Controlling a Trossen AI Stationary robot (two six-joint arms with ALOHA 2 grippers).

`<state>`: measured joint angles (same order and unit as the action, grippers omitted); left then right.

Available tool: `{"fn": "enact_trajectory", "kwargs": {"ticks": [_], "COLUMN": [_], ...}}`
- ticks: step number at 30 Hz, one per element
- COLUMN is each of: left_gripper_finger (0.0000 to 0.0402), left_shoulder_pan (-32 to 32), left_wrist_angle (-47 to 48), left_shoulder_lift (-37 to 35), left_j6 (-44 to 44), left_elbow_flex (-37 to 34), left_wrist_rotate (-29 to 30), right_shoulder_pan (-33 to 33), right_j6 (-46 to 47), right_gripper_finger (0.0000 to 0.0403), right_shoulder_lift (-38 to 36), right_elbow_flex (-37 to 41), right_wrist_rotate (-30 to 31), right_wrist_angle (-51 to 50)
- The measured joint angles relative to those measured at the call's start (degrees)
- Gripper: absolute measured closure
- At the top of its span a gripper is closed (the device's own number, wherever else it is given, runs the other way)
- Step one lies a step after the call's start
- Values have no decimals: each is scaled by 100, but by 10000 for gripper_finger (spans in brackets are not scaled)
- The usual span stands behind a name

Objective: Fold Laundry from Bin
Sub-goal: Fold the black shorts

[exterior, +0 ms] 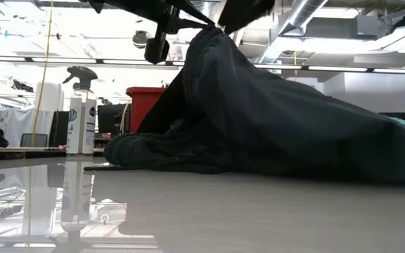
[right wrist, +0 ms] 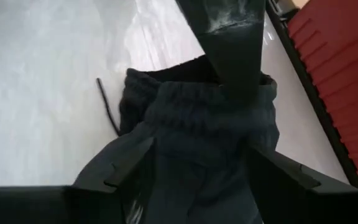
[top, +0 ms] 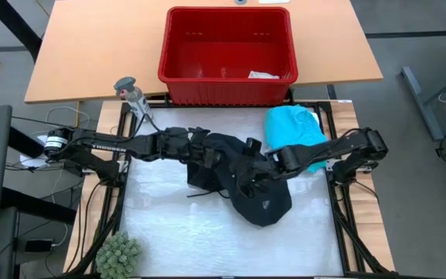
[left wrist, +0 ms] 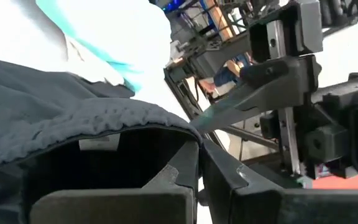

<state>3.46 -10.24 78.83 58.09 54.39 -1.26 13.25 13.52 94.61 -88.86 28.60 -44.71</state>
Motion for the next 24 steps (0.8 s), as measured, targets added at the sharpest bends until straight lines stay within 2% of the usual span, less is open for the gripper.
{"fn": "enact_trajectory", "kwargs": {"ticks": [8, 14, 18, 22, 24], "left_gripper_finger": [400, 400, 400, 400, 400], "left_shoulder_pan": [-3, -1, -2, -2, -2], "left_wrist_angle": [-1, -103, -89, -103, -103], "left_shoulder_lift": [0, 0, 4, 2, 2], "left_j6": [4, -44, -46, -126, -222], "left_elbow_flex": [0, -1, -8, -7, -7], "left_wrist_rotate": [1, -84, -145, -144, -144], "right_shoulder_pan": [-309, -543, -563, -563, -565], "right_j6": [-6, 2, 9, -7, -36], "right_gripper_finger": [142, 162, 235, 359, 371], "right_shoulder_lift": [30, 95, 124, 64, 63], "right_elbow_flex": [0, -2, 0, 0, 0], "right_wrist_rotate": [106, -685, -754, -756, -756], "right_wrist_angle": [86, 176, 162, 92, 82]}}
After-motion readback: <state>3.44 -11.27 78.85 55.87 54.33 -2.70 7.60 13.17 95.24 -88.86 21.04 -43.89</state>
